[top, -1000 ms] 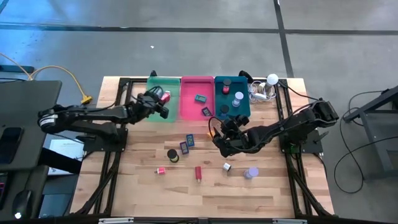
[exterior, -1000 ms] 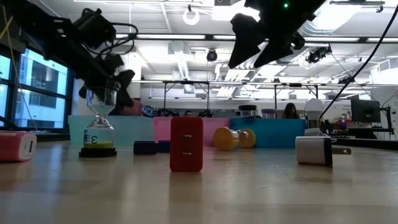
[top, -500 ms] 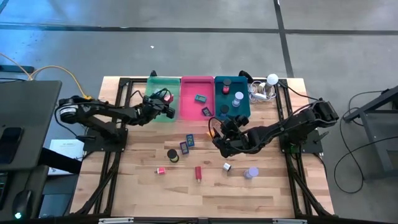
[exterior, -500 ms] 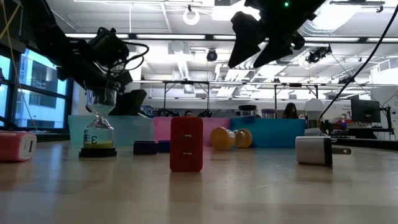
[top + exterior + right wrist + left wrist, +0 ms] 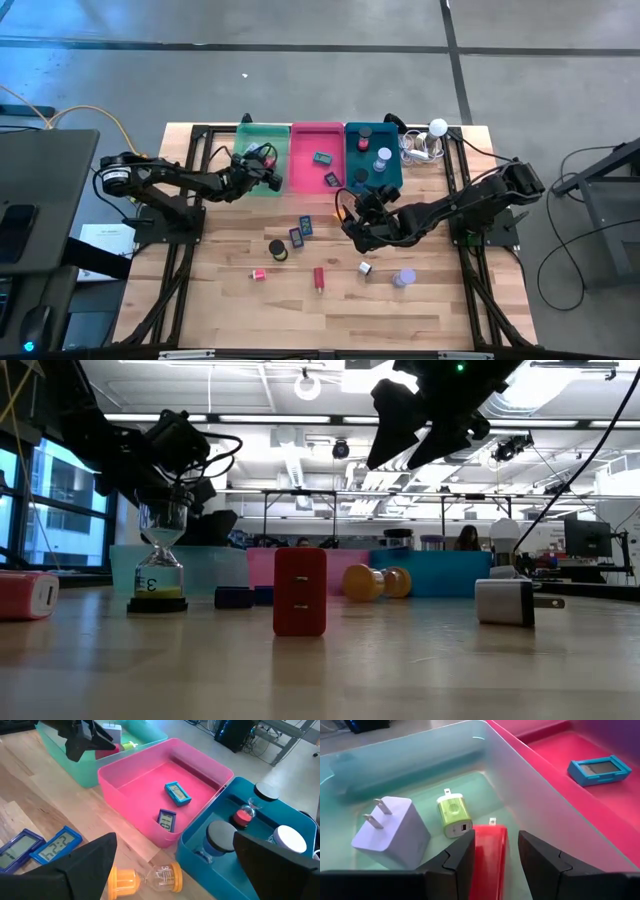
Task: Pick & Place Office items
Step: Put the right red adapter into the green bin, then put the light blue digital clock into the pink bin
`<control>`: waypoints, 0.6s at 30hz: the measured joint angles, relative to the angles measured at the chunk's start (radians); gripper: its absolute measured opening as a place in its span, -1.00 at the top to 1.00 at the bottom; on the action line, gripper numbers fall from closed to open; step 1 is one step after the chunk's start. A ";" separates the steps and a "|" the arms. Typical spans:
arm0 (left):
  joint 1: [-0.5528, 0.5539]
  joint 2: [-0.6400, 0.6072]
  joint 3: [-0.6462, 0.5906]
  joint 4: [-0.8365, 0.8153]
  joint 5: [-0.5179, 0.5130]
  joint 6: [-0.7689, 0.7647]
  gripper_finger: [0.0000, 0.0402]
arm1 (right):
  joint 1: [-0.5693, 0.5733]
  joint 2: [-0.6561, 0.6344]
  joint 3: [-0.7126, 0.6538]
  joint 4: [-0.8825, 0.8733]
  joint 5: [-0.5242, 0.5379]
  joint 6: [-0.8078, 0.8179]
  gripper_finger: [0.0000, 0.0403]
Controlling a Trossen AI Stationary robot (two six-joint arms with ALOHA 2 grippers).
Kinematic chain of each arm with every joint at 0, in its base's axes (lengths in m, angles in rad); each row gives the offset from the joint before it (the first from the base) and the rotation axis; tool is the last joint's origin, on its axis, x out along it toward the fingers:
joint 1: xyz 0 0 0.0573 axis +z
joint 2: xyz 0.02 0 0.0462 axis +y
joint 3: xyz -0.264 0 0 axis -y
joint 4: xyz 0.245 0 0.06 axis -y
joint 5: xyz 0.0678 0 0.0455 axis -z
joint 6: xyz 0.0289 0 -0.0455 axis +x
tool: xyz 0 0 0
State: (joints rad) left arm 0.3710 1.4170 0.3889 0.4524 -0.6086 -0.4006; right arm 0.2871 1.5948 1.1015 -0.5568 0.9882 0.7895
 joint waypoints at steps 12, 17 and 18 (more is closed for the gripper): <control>-0.005 -0.016 0.001 0.006 0.008 0.138 0.28 | 0.000 0.000 0.000 0.000 0.000 0.000 -0.93; -0.018 -0.081 0.001 0.004 -0.011 0.164 0.27 | 0.000 0.000 0.000 0.000 -0.003 0.002 -0.93; -0.021 -0.100 0.001 0.002 -0.012 0.165 0.27 | 0.000 0.000 0.000 0.000 -0.003 0.003 -0.93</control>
State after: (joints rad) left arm 0.3504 1.3168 0.3901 0.4546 -0.6205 -0.2360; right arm 0.2874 1.5948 1.1015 -0.5568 0.9848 0.7921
